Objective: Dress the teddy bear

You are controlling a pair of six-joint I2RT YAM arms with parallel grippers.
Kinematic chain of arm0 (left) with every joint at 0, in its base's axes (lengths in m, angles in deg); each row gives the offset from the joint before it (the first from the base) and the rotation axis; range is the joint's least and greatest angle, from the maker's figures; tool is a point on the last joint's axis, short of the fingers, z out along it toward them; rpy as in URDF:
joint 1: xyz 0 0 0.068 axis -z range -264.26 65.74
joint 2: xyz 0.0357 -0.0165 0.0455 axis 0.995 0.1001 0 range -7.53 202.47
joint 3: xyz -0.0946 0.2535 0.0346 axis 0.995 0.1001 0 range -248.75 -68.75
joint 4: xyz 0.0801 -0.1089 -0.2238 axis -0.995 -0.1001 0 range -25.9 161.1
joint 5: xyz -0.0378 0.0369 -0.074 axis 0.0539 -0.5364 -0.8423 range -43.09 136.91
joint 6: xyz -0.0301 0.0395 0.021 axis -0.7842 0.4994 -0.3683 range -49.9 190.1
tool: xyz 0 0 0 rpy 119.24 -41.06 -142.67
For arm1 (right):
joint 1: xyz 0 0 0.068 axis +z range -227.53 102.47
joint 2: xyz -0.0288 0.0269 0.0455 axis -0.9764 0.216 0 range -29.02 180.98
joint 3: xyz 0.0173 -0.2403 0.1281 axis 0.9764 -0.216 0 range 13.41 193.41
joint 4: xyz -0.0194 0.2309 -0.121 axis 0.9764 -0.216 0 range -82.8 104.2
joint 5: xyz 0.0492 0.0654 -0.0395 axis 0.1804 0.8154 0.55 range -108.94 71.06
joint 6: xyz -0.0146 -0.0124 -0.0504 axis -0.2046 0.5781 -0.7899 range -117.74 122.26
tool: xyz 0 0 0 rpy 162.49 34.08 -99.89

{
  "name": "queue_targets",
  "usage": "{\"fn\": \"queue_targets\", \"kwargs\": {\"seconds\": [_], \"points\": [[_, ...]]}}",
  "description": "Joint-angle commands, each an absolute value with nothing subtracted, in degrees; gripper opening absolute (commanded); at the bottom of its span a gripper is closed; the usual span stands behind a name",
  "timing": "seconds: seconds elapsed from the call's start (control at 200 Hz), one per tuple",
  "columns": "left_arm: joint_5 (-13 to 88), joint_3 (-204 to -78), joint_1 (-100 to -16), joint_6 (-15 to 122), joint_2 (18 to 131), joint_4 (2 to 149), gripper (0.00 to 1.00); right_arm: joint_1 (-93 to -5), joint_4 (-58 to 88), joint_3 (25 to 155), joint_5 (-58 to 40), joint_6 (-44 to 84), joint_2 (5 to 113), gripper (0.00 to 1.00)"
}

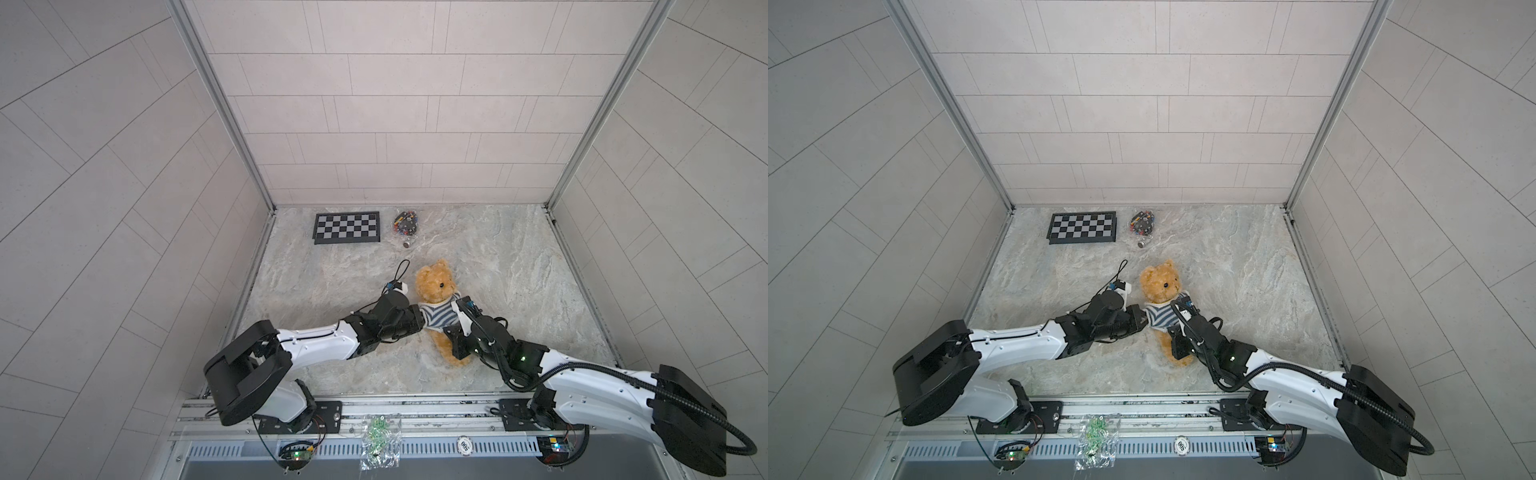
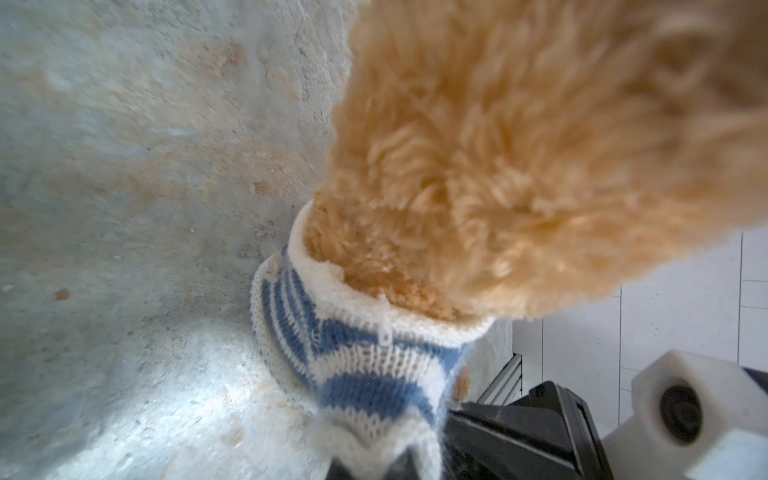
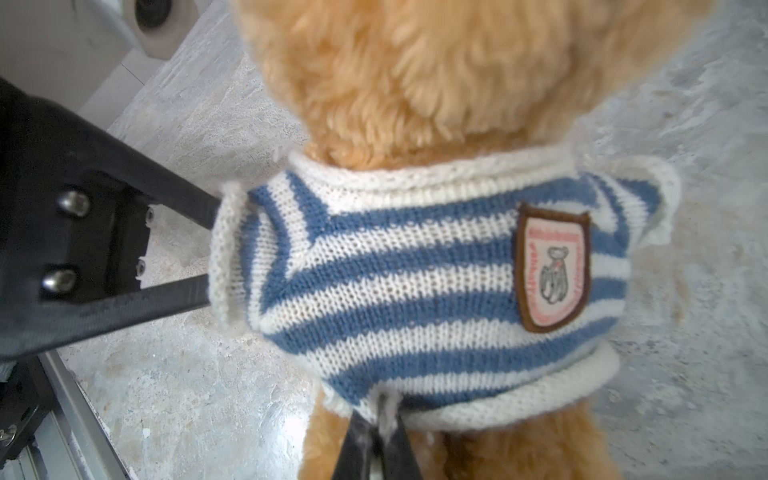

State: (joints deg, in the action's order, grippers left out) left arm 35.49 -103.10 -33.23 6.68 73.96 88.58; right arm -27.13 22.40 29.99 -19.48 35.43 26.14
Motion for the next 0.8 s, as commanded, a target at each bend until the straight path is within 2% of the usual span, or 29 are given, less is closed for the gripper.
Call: {"fn": "queue_targets", "kwargs": {"seconds": [0.0, 0.436, 0.796], "points": [[35.09, -101.92, -35.20, 10.25, 72.45, 87.23, 0.00, -28.08, 14.28, 28.75, -21.72, 34.39, 23.72, 0.00], [30.56, -97.30, -38.75, 18.44, 66.41, 79.74, 0.00, -28.48, 11.93, 28.62, -24.22, 35.28, 21.31, 0.00], [13.65, -102.53, -44.72, 38.81, 69.20, 68.13, 0.00, -28.48, 9.70, 29.15, -24.92, 35.10, 19.68, 0.00]]}}
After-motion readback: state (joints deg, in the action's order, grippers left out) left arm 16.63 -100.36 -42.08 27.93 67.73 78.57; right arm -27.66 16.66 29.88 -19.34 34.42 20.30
